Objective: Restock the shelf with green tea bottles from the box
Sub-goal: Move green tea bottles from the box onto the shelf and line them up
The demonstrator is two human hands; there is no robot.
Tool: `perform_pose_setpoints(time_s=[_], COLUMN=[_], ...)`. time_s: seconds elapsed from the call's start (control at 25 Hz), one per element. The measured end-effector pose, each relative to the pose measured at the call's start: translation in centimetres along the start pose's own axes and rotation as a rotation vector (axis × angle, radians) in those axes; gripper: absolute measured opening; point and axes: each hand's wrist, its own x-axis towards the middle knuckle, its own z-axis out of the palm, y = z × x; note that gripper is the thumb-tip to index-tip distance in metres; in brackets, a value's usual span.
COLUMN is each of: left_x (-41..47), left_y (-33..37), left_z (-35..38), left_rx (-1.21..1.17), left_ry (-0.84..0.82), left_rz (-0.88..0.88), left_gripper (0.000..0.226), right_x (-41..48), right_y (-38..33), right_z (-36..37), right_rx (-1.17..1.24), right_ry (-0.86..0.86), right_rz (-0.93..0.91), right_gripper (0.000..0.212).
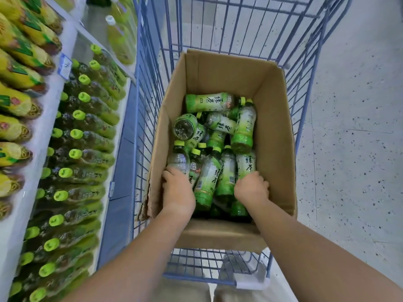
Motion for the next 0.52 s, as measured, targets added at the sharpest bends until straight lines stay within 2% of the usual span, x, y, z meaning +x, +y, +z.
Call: perform_pose_setpoints(time_s=[0.08, 0.2, 0.28, 0.4, 0.52], left_x=[-0.1, -0.3, -0.5, -0.7, -0.1], left_y=[-0.2, -0.4, 0.0, -0.1, -0.5], left_z=[0.9, 1.0, 0.6, 0.8, 0.6], left_rx=[0.172, 0.198, 0.107, -0.109, -0.406], left_ry=[0.048, 0.13, 0.138, 0.105, 0.046], left_rz=[0.065, 0.113, 0.071, -0.01, -0.057], left_gripper=[0.043, 0.037, 0.049, 0.086, 0.093], right_x=[0.6, 1.1, 1.4, 2.0, 2.5], right_y=[-0.6, -1.0, -1.0, -1.2, -1.1], right_z=[0.3, 0.5, 0.6, 0.7, 0.7], right_rx=[-0.117, -0.256, -0.319, -0.34, -0.215], right_ry=[0.05, 0.076, 0.04, -0.002, 0.019], right_rz=[0.005, -0.008, -0.024, -0.065, -0.04], right_gripper=[0.054, 0.058, 0.057, 0.063, 0.069])
